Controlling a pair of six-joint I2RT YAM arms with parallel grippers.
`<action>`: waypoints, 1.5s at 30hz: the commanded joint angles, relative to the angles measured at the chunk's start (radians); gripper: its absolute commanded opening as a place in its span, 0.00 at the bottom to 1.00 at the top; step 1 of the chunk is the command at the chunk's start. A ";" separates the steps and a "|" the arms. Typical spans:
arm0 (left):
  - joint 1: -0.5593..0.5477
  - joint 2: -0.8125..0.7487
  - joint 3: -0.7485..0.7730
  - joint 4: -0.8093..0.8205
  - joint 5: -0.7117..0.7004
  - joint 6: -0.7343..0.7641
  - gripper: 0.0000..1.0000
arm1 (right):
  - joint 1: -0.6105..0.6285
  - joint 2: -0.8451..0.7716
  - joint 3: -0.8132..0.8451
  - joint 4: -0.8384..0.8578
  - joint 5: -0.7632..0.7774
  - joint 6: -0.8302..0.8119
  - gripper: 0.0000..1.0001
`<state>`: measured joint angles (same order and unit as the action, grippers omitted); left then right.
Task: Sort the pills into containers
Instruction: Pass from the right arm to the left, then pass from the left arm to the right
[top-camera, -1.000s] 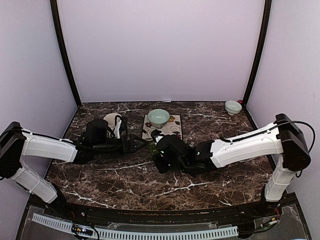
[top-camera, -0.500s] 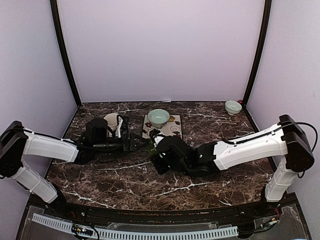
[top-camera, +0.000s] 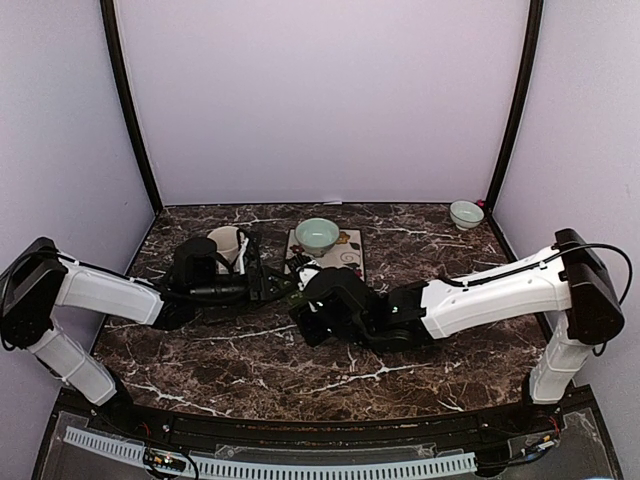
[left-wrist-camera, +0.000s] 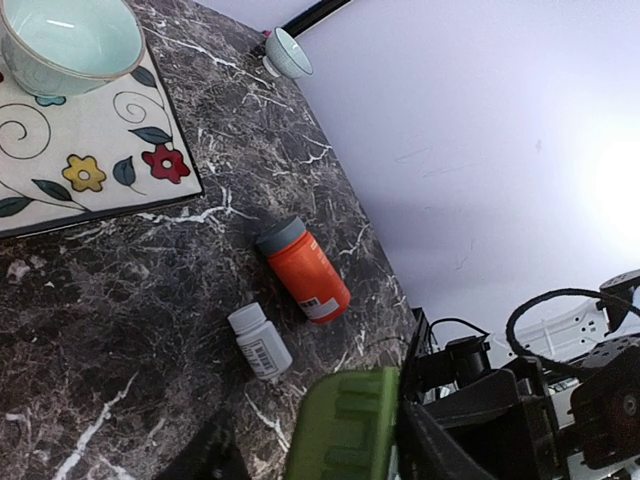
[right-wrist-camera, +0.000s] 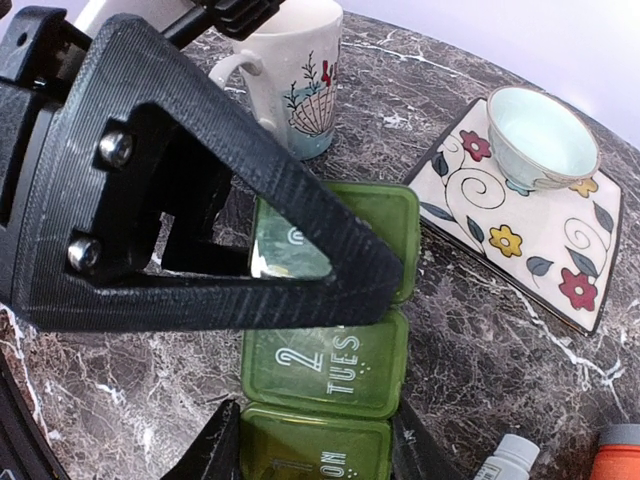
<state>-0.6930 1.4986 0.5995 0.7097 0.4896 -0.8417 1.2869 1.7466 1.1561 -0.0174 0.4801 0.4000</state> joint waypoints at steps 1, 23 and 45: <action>-0.001 0.014 -0.009 0.073 0.028 -0.024 0.48 | 0.012 0.020 0.040 0.061 -0.020 -0.010 0.38; -0.001 0.007 -0.045 0.115 0.015 -0.003 0.00 | 0.011 -0.011 0.046 0.078 -0.021 0.009 0.86; 0.014 -0.072 0.060 -0.079 -0.019 0.233 0.00 | -0.066 -0.347 -0.135 0.408 -0.042 -0.109 0.80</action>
<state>-0.6907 1.4780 0.6167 0.6781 0.4488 -0.6777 1.2694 1.3994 1.0241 0.2691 0.5182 0.3225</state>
